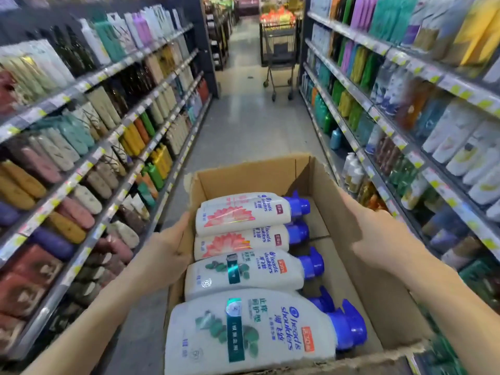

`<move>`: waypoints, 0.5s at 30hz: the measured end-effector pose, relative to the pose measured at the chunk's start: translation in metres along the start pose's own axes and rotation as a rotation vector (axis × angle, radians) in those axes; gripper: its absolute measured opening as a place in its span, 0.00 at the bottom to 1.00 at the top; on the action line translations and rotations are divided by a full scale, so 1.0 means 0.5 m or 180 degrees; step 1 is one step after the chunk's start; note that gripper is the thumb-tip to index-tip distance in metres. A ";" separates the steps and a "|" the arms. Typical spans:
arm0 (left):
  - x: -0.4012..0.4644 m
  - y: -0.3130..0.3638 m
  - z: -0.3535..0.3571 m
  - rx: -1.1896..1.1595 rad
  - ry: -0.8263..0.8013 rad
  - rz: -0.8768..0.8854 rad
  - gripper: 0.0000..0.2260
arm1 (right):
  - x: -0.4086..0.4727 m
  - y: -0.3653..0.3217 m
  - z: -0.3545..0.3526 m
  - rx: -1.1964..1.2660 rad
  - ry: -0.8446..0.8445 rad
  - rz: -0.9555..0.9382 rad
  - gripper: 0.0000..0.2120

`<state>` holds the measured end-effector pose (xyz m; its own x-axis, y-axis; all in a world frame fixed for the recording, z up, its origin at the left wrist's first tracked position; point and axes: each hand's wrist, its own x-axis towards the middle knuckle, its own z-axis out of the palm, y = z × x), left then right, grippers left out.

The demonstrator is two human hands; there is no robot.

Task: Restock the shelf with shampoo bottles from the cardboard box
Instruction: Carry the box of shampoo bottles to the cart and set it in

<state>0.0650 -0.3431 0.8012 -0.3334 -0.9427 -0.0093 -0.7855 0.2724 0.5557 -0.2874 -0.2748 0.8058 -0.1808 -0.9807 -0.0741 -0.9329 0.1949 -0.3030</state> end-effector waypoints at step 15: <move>0.721 0.185 -0.181 -0.0051 -0.0188 0.0318 0.29 | 0.650 0.088 -0.315 -0.0195 0.0192 -0.0005 0.46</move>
<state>-0.0808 -0.6754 0.9247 -0.4401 -0.8980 -0.0019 -0.7386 0.3608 0.5694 -0.4362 -0.5873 0.9178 -0.1960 -0.9805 -0.0156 -0.9501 0.1938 -0.2444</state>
